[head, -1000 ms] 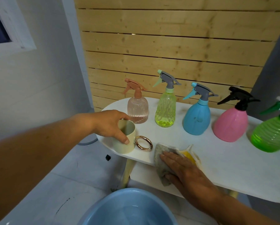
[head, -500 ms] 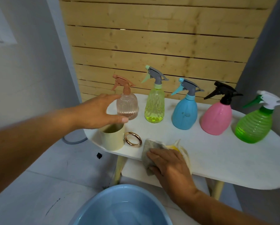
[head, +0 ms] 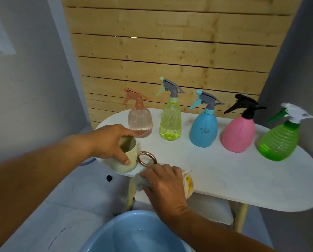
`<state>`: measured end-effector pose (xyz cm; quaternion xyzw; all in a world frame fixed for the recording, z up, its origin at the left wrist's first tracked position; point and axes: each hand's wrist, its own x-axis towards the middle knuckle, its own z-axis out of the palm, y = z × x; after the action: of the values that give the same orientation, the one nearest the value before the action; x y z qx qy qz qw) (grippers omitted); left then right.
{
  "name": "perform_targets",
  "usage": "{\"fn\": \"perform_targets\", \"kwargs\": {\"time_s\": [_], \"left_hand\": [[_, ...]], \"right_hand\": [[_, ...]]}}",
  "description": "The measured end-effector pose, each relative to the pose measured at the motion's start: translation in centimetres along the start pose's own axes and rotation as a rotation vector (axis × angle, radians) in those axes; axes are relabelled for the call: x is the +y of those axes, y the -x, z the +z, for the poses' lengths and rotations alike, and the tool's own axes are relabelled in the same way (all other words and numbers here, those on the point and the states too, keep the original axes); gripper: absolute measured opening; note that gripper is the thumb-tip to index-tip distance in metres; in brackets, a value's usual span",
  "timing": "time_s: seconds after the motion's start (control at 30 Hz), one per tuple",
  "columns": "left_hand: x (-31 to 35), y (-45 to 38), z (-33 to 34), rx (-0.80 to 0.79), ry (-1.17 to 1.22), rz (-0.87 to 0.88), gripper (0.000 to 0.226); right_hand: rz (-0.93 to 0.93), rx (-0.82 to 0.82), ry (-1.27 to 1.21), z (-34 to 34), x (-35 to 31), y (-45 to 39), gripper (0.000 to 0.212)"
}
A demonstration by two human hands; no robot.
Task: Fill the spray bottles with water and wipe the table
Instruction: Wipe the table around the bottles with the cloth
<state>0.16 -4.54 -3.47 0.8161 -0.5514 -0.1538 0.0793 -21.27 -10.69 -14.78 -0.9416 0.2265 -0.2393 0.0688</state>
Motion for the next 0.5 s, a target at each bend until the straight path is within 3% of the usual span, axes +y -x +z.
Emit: {"fn": "perform_targets", "kwargs": {"time_s": [0.33, 0.5], "left_hand": [[0.4, 0.5, -0.1, -0.035, 0.029, -0.018, 0.087], [0.5, 0.6, -0.2, -0.053, 0.023, -0.023, 0.090]], "right_hand": [[-0.022, -0.152, 0.049, -3.5, 6.3, 1.6, 0.022], [-0.010, -0.072, 0.022, -6.2, 9.3, 3.7, 0.010]]}}
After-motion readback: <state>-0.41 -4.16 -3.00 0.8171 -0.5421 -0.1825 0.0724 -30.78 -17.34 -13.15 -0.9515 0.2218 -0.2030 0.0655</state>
